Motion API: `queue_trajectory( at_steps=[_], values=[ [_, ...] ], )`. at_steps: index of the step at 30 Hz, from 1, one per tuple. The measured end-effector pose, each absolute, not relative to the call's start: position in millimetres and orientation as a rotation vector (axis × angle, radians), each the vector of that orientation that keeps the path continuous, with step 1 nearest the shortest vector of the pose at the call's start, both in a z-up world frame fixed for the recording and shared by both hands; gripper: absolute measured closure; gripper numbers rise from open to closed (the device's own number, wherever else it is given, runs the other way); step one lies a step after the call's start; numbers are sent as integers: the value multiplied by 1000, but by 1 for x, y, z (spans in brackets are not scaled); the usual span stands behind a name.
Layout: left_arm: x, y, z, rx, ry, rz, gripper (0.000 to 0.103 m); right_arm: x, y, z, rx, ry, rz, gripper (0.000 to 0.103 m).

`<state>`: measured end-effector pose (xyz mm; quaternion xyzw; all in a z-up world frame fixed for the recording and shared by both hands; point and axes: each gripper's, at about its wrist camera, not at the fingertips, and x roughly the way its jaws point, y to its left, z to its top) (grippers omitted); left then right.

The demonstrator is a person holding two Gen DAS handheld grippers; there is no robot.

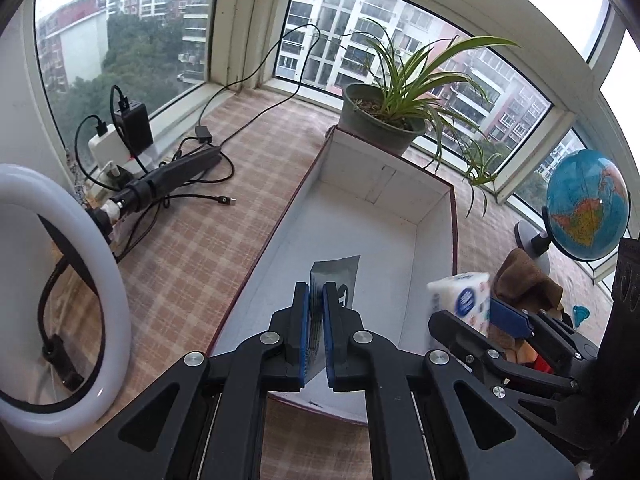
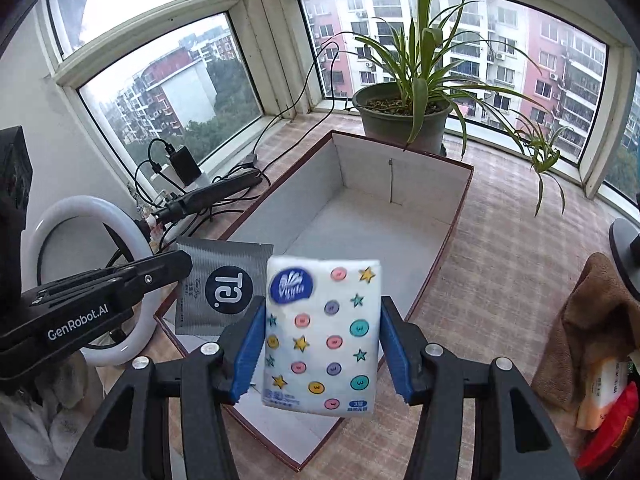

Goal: Organize soft objects
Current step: 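Carry the grey packet and Vinda pack into the cardboard box and release both, then move both tools to the brown towel and grasp it with both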

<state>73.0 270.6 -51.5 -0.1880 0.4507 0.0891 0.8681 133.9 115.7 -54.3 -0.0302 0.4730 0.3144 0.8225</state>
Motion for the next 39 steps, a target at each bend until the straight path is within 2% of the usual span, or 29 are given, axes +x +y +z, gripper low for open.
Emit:
queue_trajectory(
  at_steps=[2,4,7,19,32,33,35,39],
  values=[
    [73,272,-51,-395,941,184,72,133,116,-52,-66,998,668,35],
    [72,273,-48,-394,935,183,60,131,114,-49,-69,983,660,30],
    [71,274,-45,-392,925,191,52,131,110,-47,-63,975,654,29],
    [62,263,-37,-414,914,186,52,116,63,-31,6,953,649,29],
    [63,205,-26,-400,916,67,52,88,-22,-18,90,927,620,29],
    [66,199,-25,-399,918,49,51,86,-30,-17,95,925,611,29],
    [71,185,-24,-399,919,21,43,84,-51,-17,107,919,589,29],
    [82,158,-23,-412,931,-36,41,84,-96,-17,125,916,527,29]
  ],
)
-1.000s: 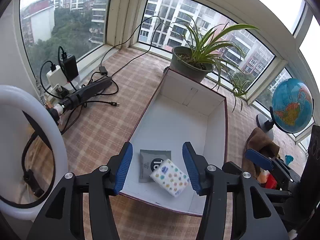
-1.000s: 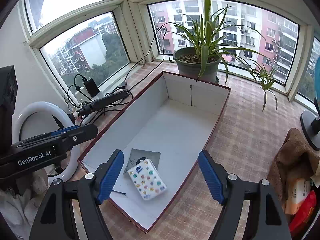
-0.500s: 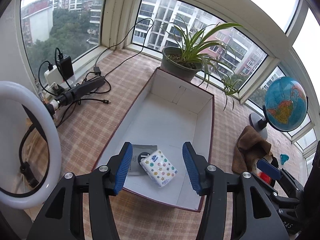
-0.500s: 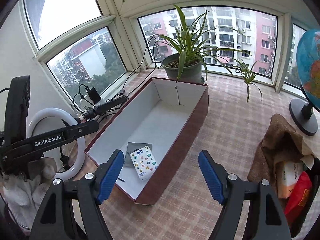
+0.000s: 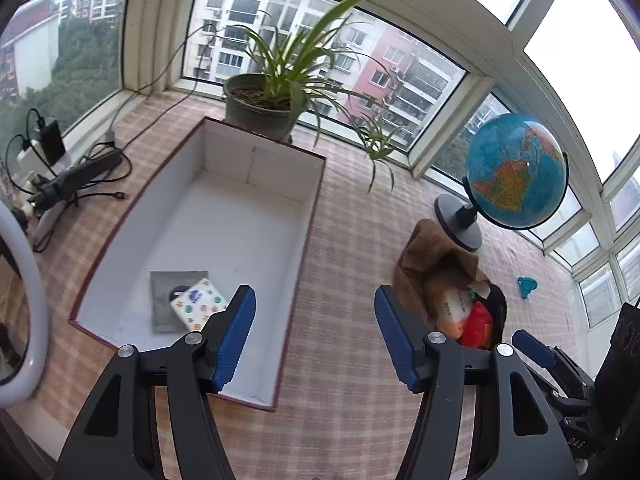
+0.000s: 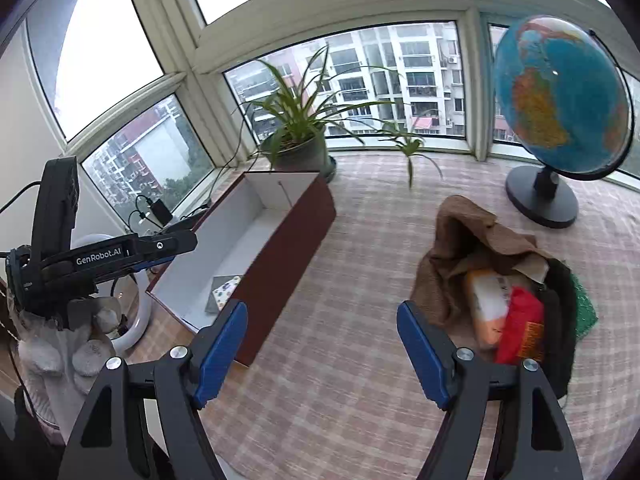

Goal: Organize soft objects
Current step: 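Move both tools to the brown towel and grasp it with both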

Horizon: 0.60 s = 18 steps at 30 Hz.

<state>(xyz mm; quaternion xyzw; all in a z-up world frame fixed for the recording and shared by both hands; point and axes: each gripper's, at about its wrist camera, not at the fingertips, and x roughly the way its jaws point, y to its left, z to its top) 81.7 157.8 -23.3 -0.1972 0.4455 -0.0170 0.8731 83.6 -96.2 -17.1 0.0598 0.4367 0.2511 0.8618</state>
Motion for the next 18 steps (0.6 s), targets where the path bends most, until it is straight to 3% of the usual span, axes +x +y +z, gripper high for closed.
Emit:
queue_trajectory(
  at_steps=[10,18],
  values=[
    [127,81,-28,-439,984,-143,37,109,-212,-29,175,942,367,29],
    [174,34,-36,-495,1039,-160,37,162,-249,-31,69,956,415,29]
  ],
)
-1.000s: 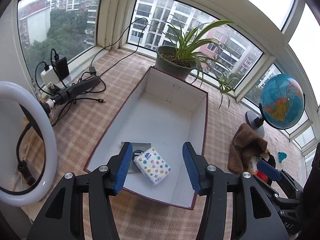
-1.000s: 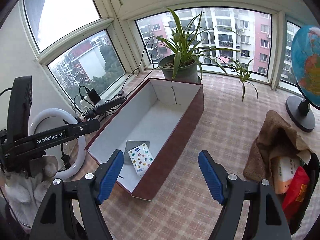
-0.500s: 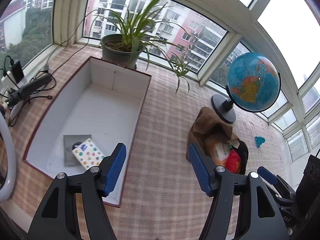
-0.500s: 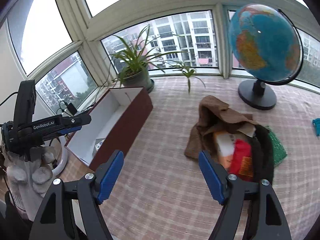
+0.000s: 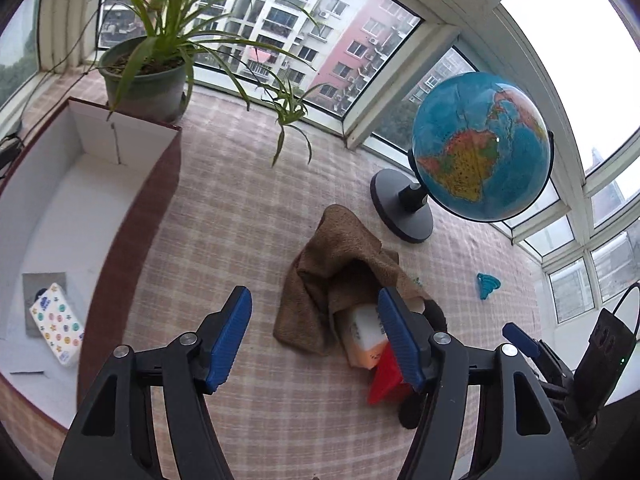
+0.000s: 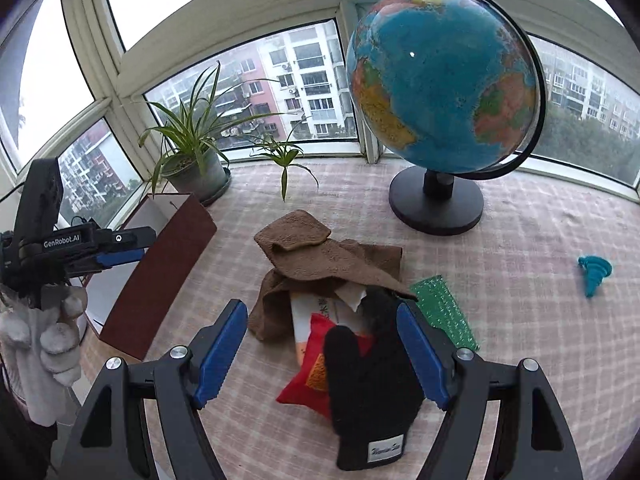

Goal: Organize soft objects
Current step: 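Move both tools to the brown towel and grasp it with both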

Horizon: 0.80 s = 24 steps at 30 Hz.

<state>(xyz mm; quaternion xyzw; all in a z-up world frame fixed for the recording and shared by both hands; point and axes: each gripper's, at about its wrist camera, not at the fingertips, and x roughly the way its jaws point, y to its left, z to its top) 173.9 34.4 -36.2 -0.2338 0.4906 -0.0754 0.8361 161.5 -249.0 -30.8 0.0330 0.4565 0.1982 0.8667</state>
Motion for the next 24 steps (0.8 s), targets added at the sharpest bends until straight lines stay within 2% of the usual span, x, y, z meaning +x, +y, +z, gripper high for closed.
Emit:
queue_trajectory(
  at_steps=[12,24],
  values=[
    [228,-19,-80,-582,1192,-184,37,201,-223,-74,-161,1033,551,29],
    [266,-17,-109,-711,1256,-139,37,236,-206,-100,-219,1080,609,29]
  ],
)
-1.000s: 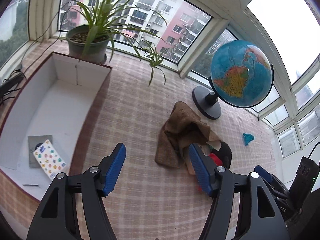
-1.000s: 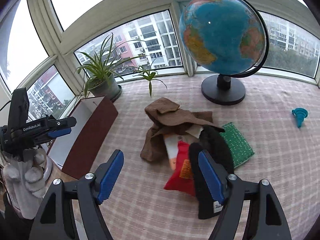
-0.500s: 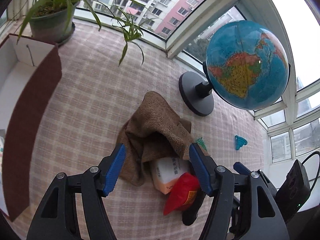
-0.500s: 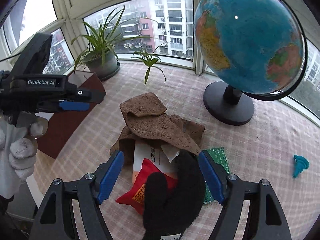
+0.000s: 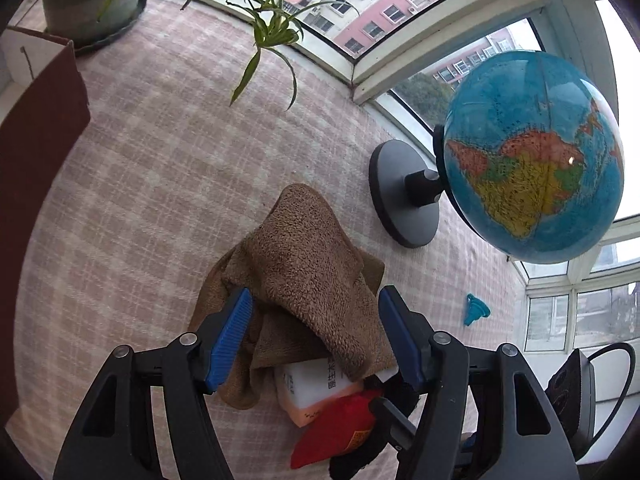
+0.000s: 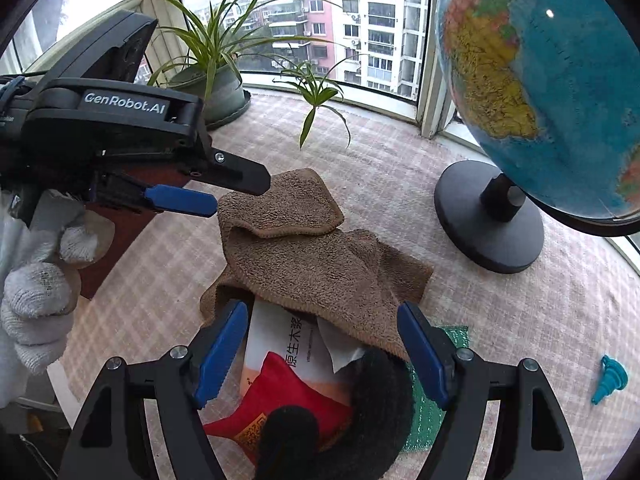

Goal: Organize soft objects
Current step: 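Move both tools to the brown towel and grasp it with both, then lift the brown towel with both tools and lower it into the box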

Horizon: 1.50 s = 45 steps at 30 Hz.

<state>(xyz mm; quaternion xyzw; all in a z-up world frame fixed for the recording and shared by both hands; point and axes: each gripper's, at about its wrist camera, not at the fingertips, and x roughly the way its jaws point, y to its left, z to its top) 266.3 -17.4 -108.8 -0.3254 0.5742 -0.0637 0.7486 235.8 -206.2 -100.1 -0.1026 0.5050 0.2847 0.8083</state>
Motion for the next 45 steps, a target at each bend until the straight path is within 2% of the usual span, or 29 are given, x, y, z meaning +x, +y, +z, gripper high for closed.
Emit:
queue_trajectory(
  at_steps=[6,14,15,19,20,25,45],
  values=[
    [275,-23,-120,-715,1277,-150,40,237,-196,-112,-254,1097,633,29],
    [283,-35,-118,-628,1267,-159,78,256,-194,-128,-254,1121,578,32],
    [284,-37,-116,-607,1263,-164,80,258,-195,-129,-243,1124,577,34],
    [283,-44,-113,-567,1249,-182,90,266,-197,-133,-199,1154,584,70],
    [283,-46,-112,-566,1247,-187,91,267,-197,-134,-193,1159,580,80],
    [280,-49,-100,-559,1218,-213,92,265,-202,-126,-160,1133,559,98],
    [240,-27,9,-542,984,-313,93,243,-210,-4,-48,879,559,101]
  ],
)
